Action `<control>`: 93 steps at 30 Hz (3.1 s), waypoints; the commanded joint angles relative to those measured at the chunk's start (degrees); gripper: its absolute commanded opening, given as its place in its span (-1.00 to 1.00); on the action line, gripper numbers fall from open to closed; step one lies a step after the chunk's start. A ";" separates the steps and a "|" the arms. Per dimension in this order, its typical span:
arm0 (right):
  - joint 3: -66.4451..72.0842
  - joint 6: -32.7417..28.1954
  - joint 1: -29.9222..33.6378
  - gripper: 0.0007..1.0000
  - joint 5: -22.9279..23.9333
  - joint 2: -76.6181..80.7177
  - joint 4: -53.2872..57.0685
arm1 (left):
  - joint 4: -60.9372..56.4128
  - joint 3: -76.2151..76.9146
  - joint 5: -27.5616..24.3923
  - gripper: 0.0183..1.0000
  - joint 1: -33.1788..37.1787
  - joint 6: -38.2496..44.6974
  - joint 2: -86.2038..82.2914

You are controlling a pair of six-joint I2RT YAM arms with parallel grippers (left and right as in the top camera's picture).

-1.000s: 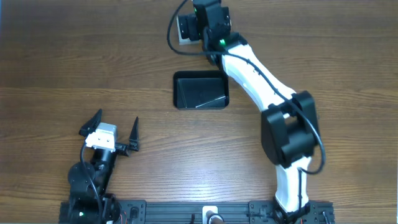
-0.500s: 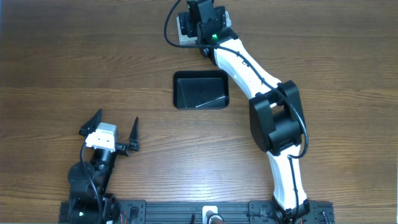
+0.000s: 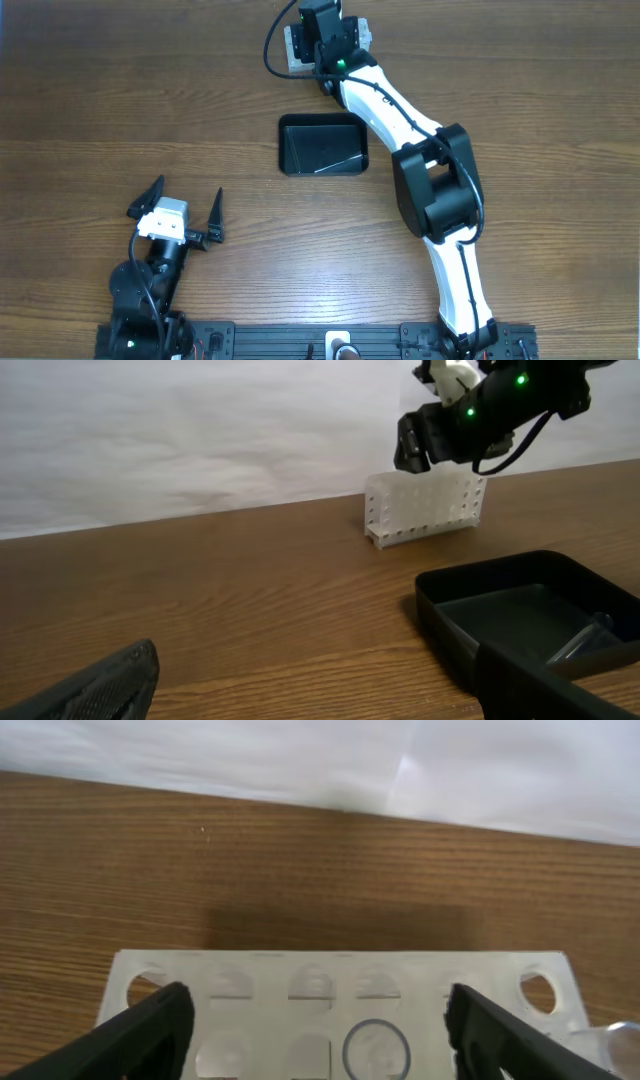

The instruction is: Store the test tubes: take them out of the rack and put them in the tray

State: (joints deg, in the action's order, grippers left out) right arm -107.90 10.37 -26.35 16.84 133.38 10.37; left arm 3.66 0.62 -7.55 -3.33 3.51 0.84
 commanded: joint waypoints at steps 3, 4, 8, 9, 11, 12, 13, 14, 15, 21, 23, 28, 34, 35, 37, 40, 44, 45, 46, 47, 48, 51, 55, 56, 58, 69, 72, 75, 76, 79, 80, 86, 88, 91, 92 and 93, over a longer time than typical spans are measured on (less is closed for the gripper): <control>-1.60 0.31 0.15 0.37 3.72 0.81 -0.04 | 0.04 -0.28 -0.74 1.00 0.35 0.74 -0.46; -1.60 0.31 0.15 0.35 4.35 0.81 0.28 | 0.02 -0.28 -0.76 1.00 0.35 0.74 -0.46; -1.60 0.31 0.15 0.29 4.72 0.81 1.22 | 0.04 -0.28 -0.74 1.00 0.35 0.74 -0.46; -1.60 0.31 0.15 0.26 4.76 0.81 1.25 | 0.02 -0.28 -0.76 0.99 0.35 0.74 -0.46; -1.60 0.31 0.15 0.16 5.49 0.81 1.22 | 0.04 -0.28 -0.74 1.00 0.35 0.74 -0.46; -1.60 0.31 0.15 0.12 5.79 0.81 1.20 | 0.04 -0.28 -0.74 1.00 0.35 0.74 -0.46; -1.60 0.31 0.15 0.08 5.77 0.81 1.18 | 0.04 -0.28 -0.74 1.00 0.35 0.74 -0.46; -1.60 0.31 0.15 0.03 5.75 0.81 1.16 | 0.04 -0.28 -0.74 1.00 0.35 0.74 -0.46; -1.60 0.31 0.15 -0.02 5.75 0.81 1.18 | 0.02 -0.28 -0.74 1.00 0.35 0.74 -0.46; -1.60 0.31 0.15 -0.22 5.77 0.81 1.25 | 0.04 -0.28 -0.74 1.00 0.35 0.74 -0.46; -1.60 0.31 0.15 -0.29 5.77 0.81 1.22 | 0.02 -0.28 -0.74 1.00 0.35 0.74 -0.46; -1.60 0.28 0.15 -0.37 6.01 0.81 1.22 | 0.02 -0.28 -0.74 0.99 0.35 0.74 -0.46; -1.60 0.28 0.11 -0.45 8.13 0.81 1.33 | 0.04 -0.28 -0.74 1.00 0.35 0.74 -0.46; -1.60 0.31 0.11 -0.46 8.13 0.81 1.38 | 0.04 -0.28 -0.74 1.00 0.35 0.74 -0.46; -1.60 0.28 0.11 -0.51 8.13 0.81 1.44 | 0.04 -0.28 -0.74 1.00 0.35 0.74 -0.46; -1.60 0.28 0.11 -0.57 8.11 0.81 1.49 | 0.04 -0.28 -0.76 1.00 0.35 0.74 -0.46; -1.60 0.28 0.04 -0.63 8.11 0.81 1.46 | 0.02 -0.28 -0.74 1.00 0.35 0.74 -0.46; -1.60 0.28 0.02 -0.64 8.11 0.81 1.46 | 0.04 -0.28 -0.74 1.00 0.35 0.74 -0.46; -1.60 0.31 0.00 -0.65 8.11 0.81 1.46 | 0.04 -0.28 -0.74 1.00 0.35 0.74 -0.46; -1.60 0.31 0.00 -0.67 8.11 0.81 1.46 | 0.04 -0.28 -0.74 1.00 0.35 0.74 -0.46; -1.60 0.28 0.00 -0.68 8.11 0.81 1.46 | 0.04 -0.28 -0.74 1.00 0.35 0.74 -0.46; -1.60 0.28 0.00 -0.71 8.13 0.76 1.44 | 0.04 -0.28 -0.74 1.00 0.35 0.74 -0.46; -1.60 0.28 0.00 -0.74 8.13 0.46 1.40 | 0.02 -0.28 -0.74 1.00 0.35 0.74 -0.46; -1.60 0.28 0.00 -0.75 8.13 0.33 1.40 | 0.02 -0.28 -0.74 1.00 0.35 0.74 -0.46; -1.62 0.22 0.00 -0.75 8.13 -0.17 1.40 | 0.04 -0.28 -0.74 1.00 0.35 0.74 -0.46; -1.73 -1.25 0.02 -0.77 8.50 -11.28 1.57 | 0.04 -0.28 -0.74 0.99 0.35 0.74 -0.46; -1.73 -1.25 0.02 -0.77 8.50 -15.47 1.70 | 0.04 -0.28 -0.74 1.00 0.35 0.74 -0.46; -1.73 -1.16 0.00 -0.78 7.87 -19.61 2.86 | 0.04 -0.28 -0.76 1.00 0.35 0.74 -0.46; -1.73 -0.79 -0.02 -0.78 7.08 -20.98 3.87 | 0.04 -0.28 -0.74 1.00 0.35 0.74 -0.46; -1.73 1.18 -0.04 -0.76 3.65 -23.98 8.44 | 0.04 -0.28 -0.74 1.00 0.35 0.74 -0.46; -1.73 2.34 -0.04 -0.75 2.01 -24.79 11.13 | 0.04 -0.28 -0.74 1.00 0.35 0.74 -0.46; -0.90 6.99 0.13 -0.79 -8.90 -24.13 27.43 | 0.04 -0.28 -0.74 1.00 0.35 0.74 -0.46; 0.48 6.99 0.13 -0.79 -11.98 -22.69 29.35 | 0.04 -0.28 -0.74 1.00 0.35 0.74 -0.46; 3.32 6.95 0.13 -0.75 -16.96 -20.24 29.57 | 0.02 -0.28 -0.76 1.00 0.35 0.74 -0.46; 4.04 6.95 0.13 -0.75 -18.23 -19.47 29.75 | 0.04 -0.28 -0.74 1.00 0.35 0.74 -0.46; 4.94 6.93 0.13 -0.75 -19.80 -18.53 29.86 | 0.02 -0.28 -0.74 1.00 0.35 0.74 -0.46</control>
State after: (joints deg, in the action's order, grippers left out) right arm -105.32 16.47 -26.35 4.21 112.16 39.92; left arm 3.64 0.62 -7.55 -3.33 3.51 0.84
